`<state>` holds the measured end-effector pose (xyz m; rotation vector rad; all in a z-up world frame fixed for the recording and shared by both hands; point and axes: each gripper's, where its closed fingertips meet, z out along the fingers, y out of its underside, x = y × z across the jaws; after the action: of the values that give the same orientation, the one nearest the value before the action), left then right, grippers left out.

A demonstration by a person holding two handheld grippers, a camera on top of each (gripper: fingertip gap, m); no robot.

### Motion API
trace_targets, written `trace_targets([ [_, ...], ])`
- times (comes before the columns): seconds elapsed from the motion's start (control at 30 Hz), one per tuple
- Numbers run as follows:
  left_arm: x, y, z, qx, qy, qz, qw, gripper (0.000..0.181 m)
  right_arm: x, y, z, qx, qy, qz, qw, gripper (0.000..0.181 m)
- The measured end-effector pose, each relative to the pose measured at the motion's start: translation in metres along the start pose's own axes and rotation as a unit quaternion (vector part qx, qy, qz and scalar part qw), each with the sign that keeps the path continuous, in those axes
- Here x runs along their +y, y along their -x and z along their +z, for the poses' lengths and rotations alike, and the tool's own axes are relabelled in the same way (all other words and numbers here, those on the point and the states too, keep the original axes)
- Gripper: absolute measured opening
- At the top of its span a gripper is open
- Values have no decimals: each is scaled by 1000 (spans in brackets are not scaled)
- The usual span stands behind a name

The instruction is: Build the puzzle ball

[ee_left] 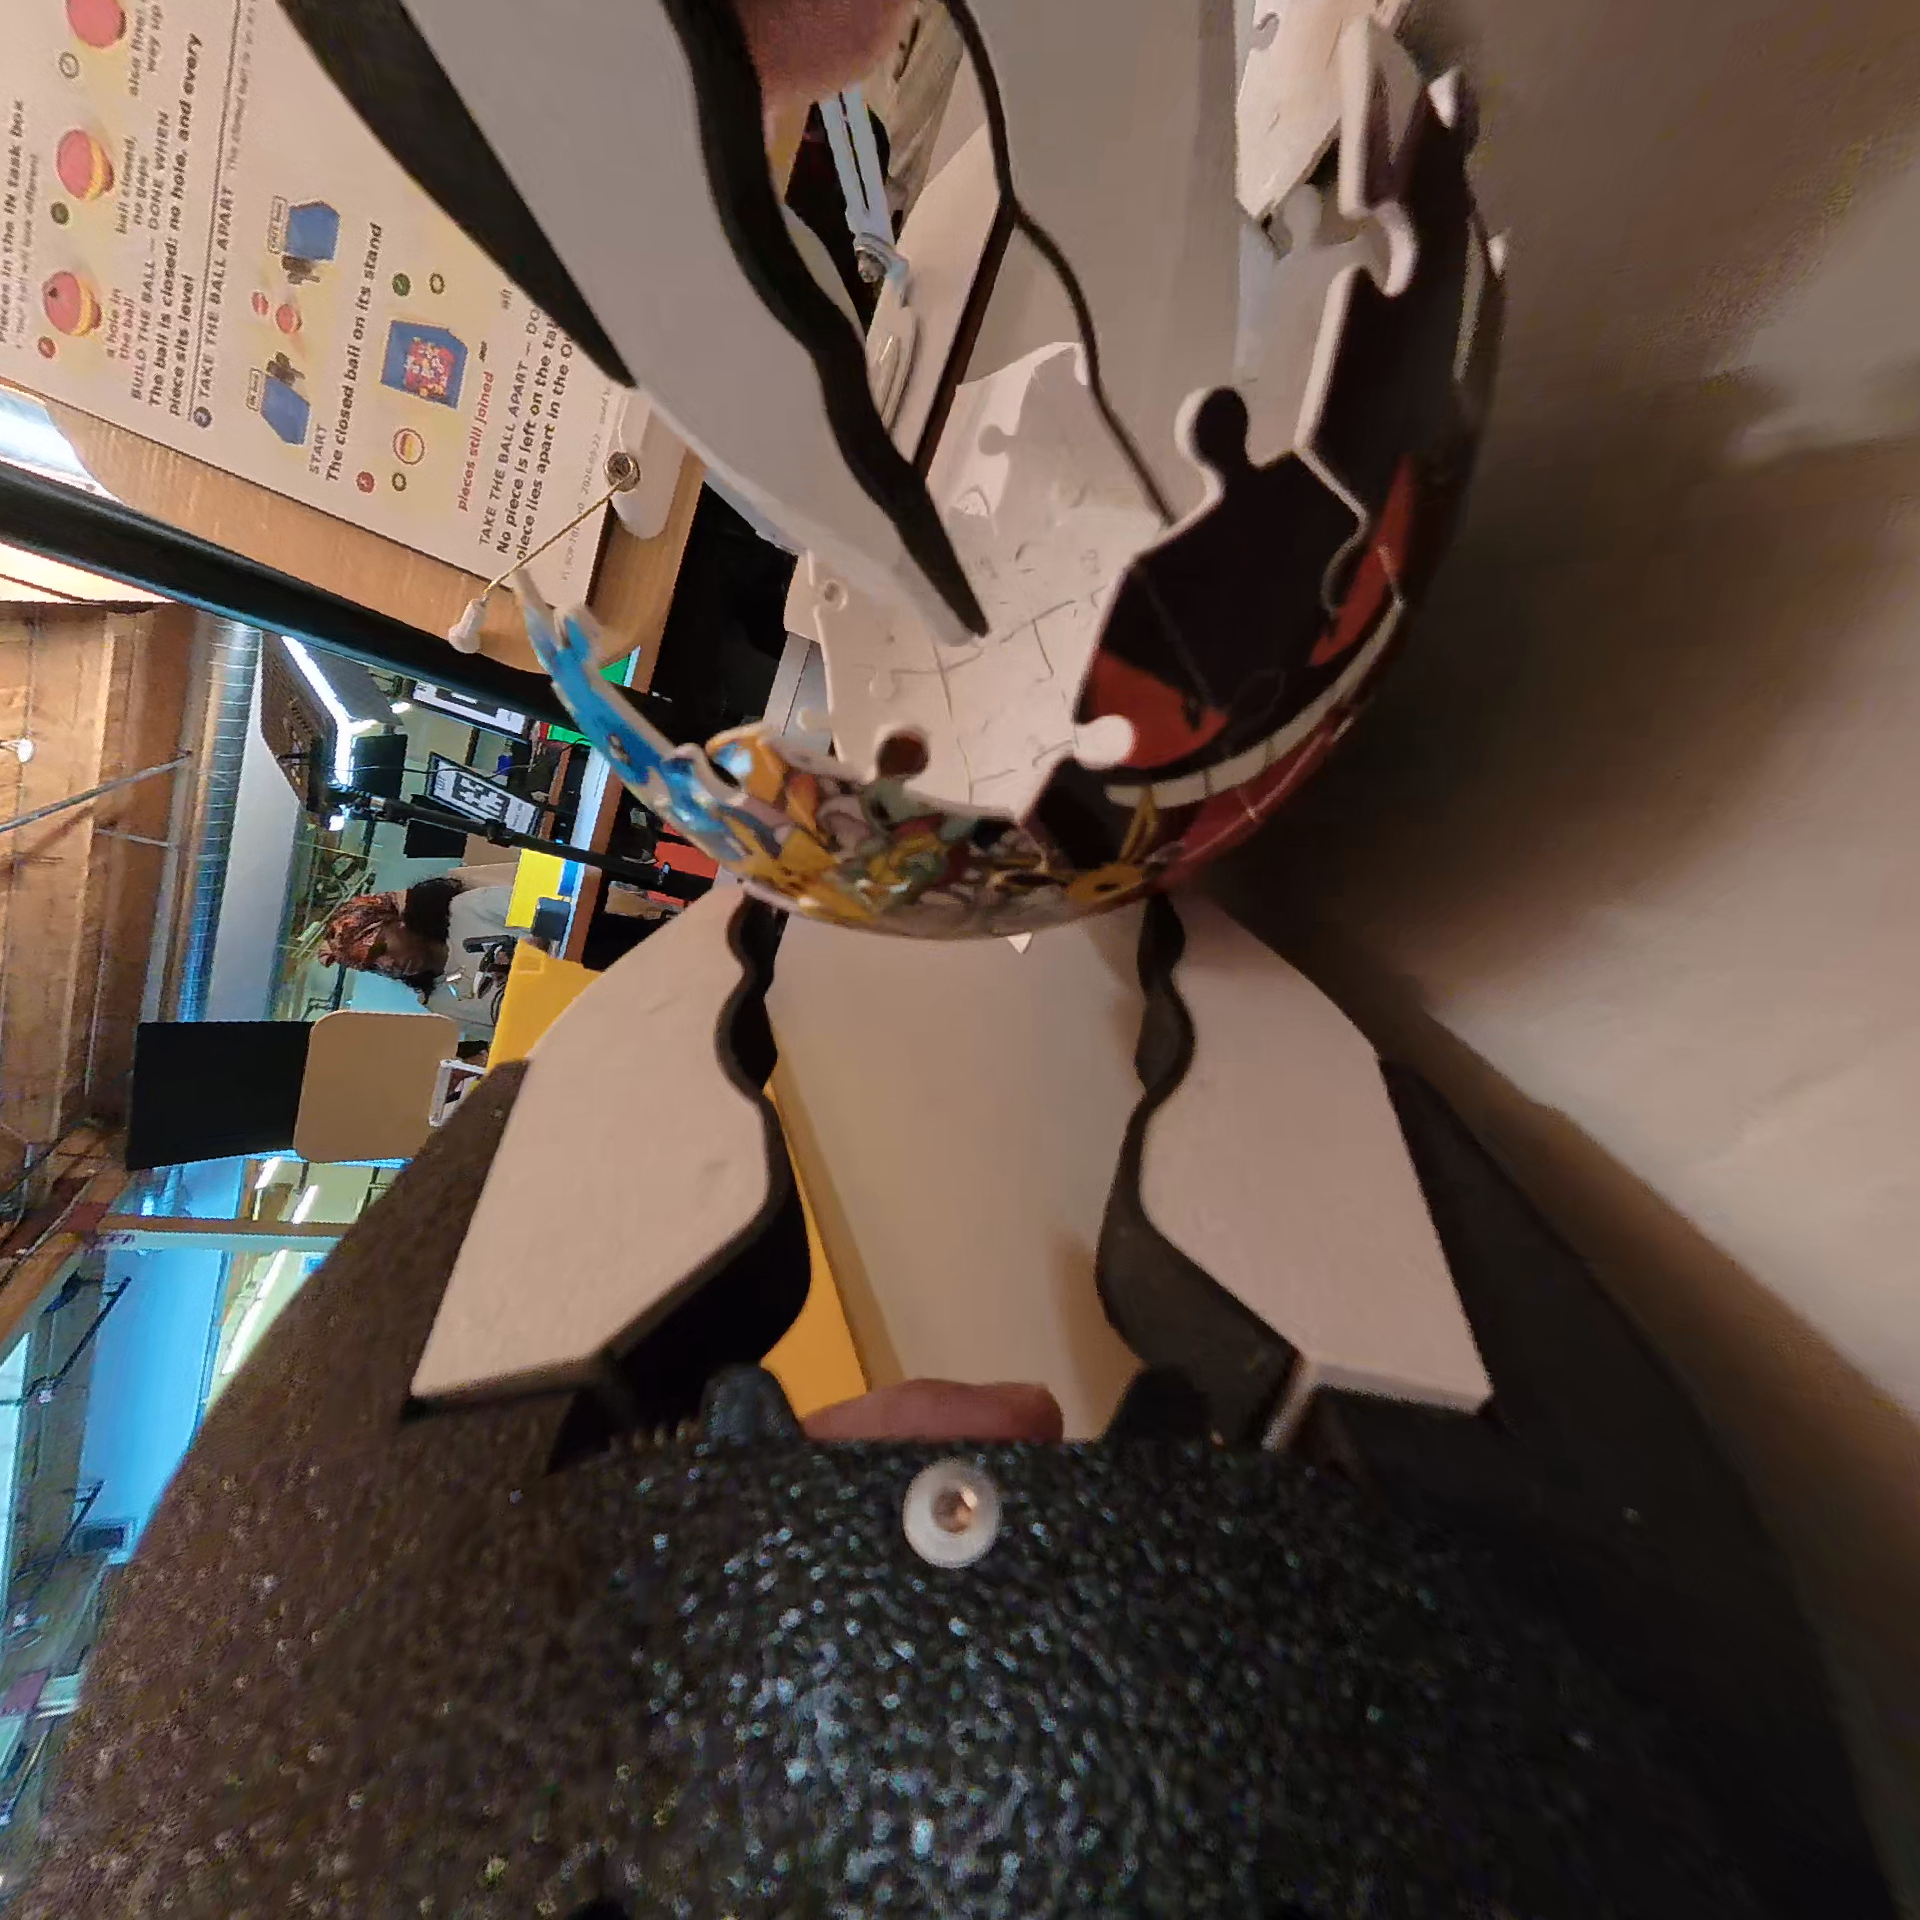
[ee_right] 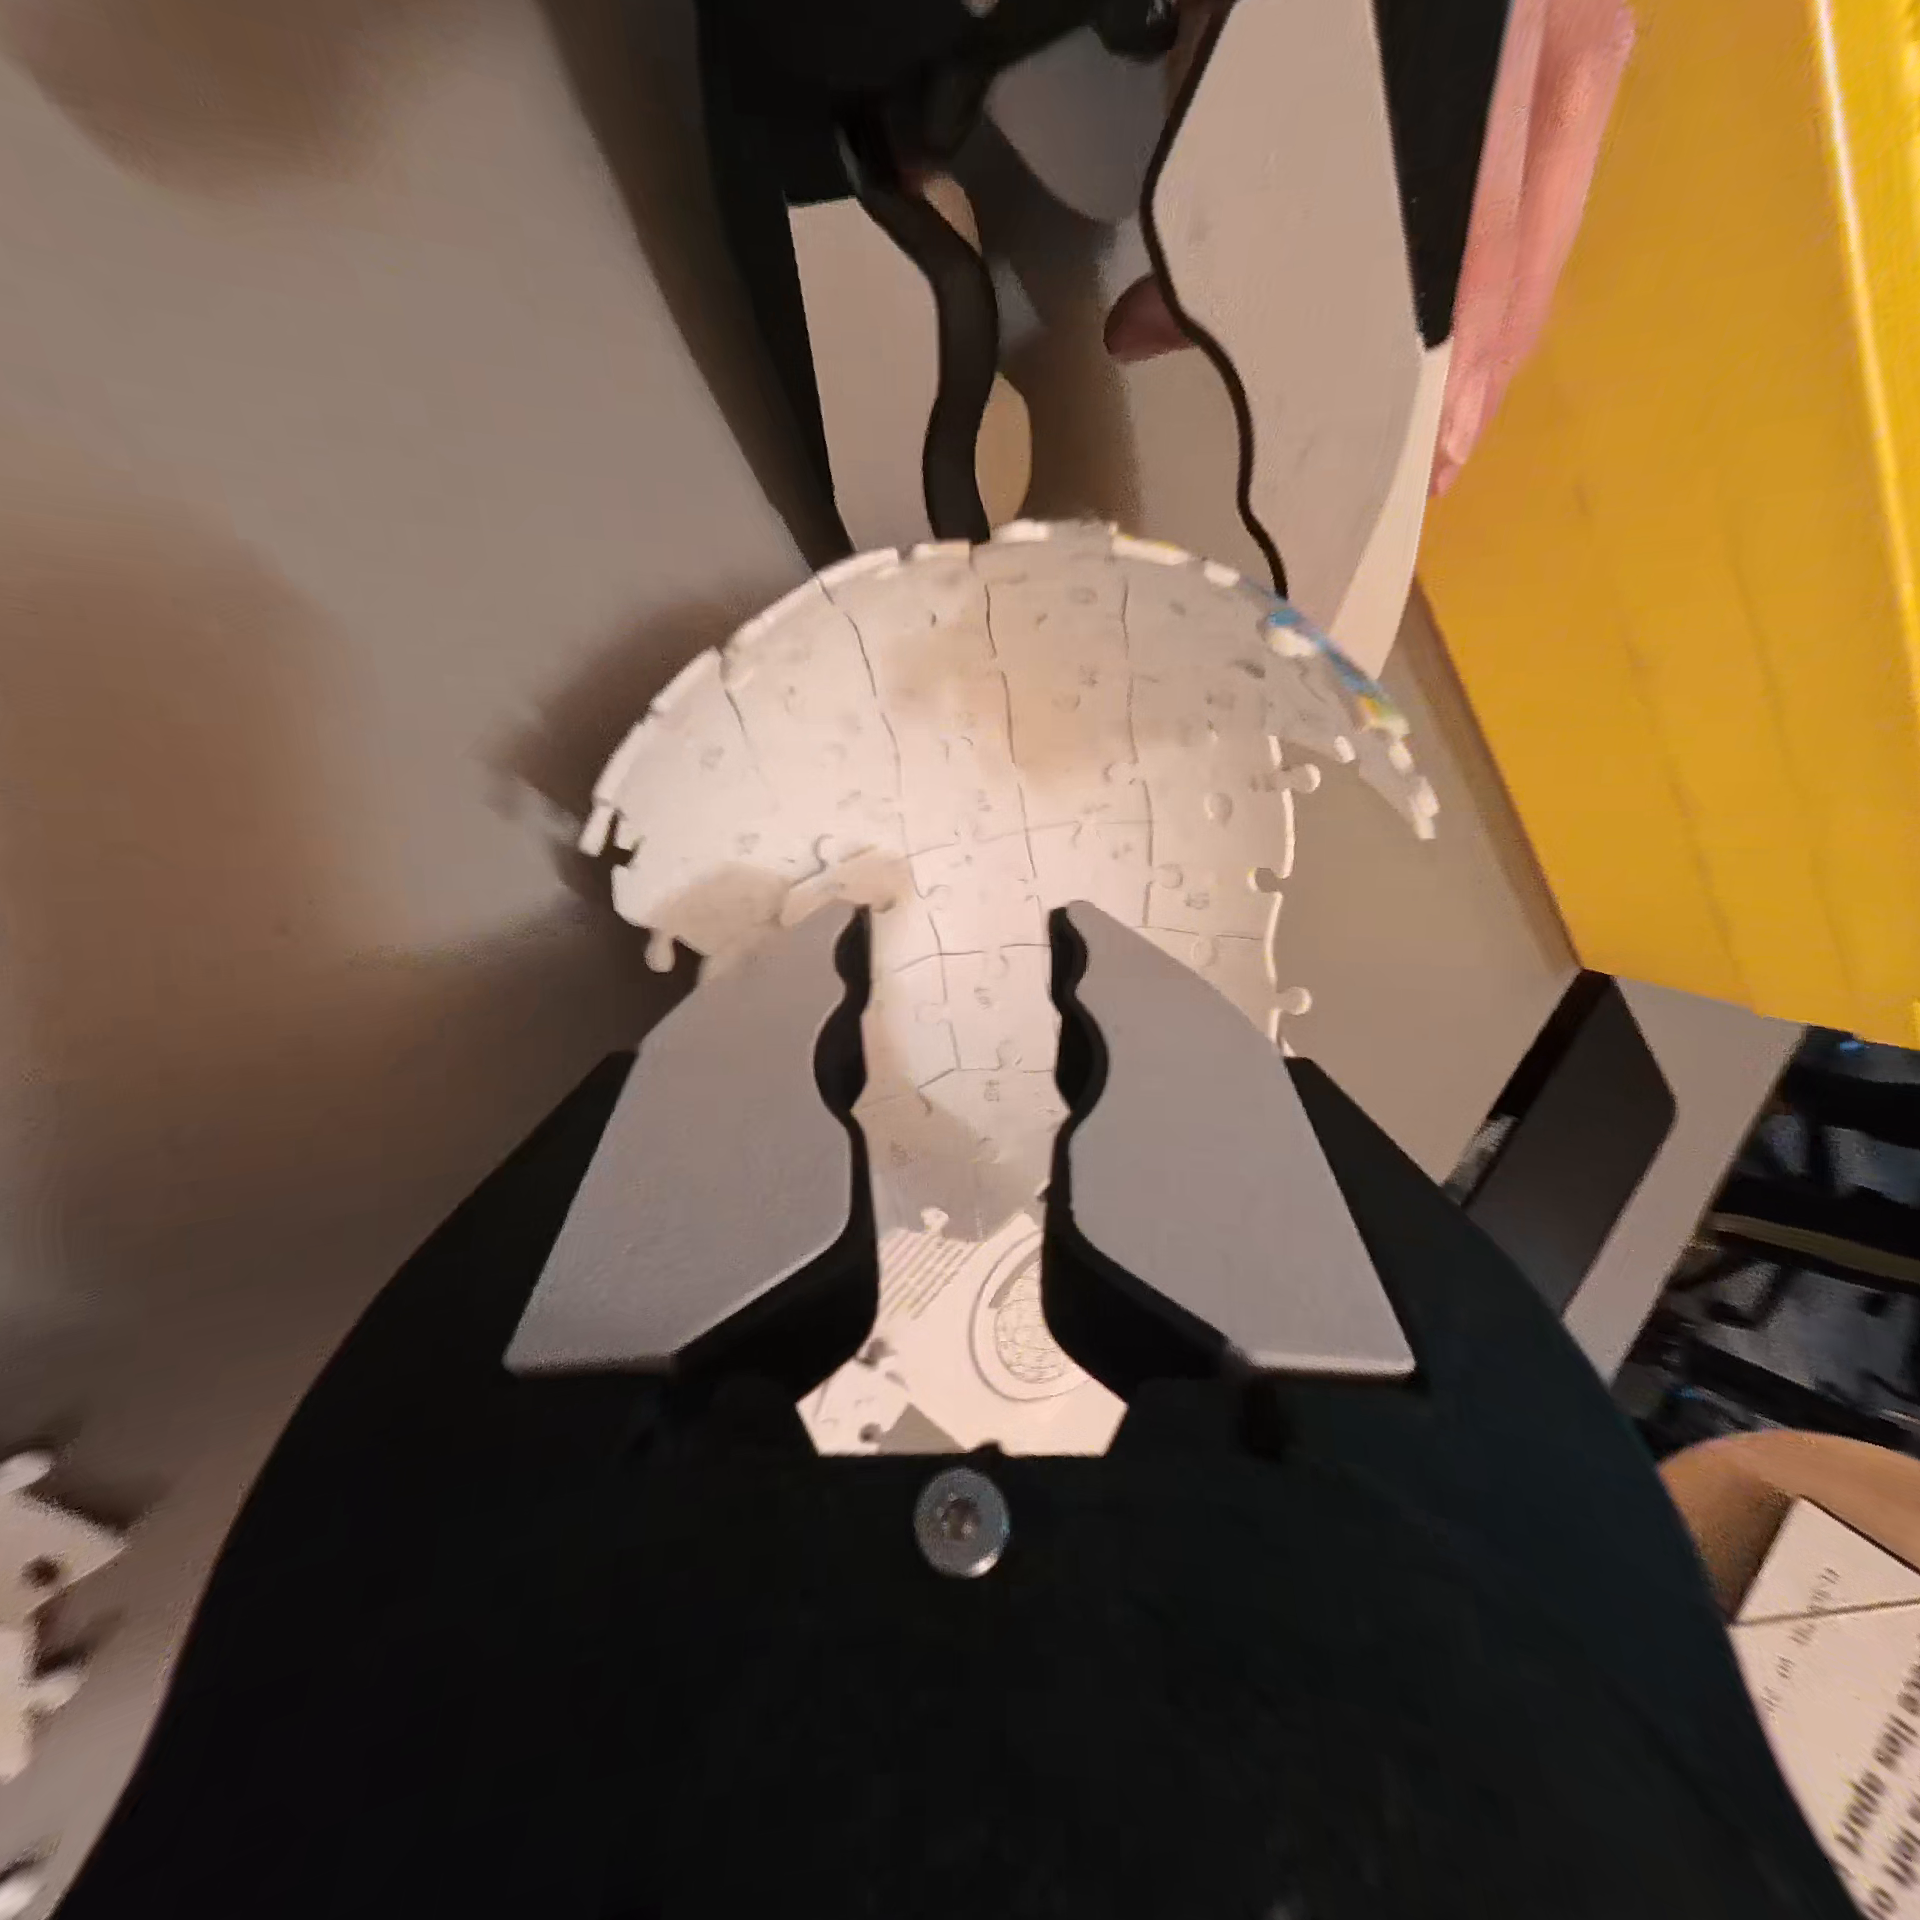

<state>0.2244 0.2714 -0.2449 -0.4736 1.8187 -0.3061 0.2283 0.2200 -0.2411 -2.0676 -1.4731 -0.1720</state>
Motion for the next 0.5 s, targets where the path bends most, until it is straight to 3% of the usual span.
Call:
trace_targets([
  [0.2, -1, 0, 0, -1, -3, 4, 1000, 67, -15, 28, -16, -138, 7, 63, 988, 53],
  [0.4, -1, -2, 0, 2, -4, 7, 1000, 64, -2, 39, -11, -198, 84, 88, 973, 84],
  [0.5, -1, -2, 0, 3, -5, 7, 1000, 61, 3, 45, -9, -216, 105, 49, 970, 97],
])
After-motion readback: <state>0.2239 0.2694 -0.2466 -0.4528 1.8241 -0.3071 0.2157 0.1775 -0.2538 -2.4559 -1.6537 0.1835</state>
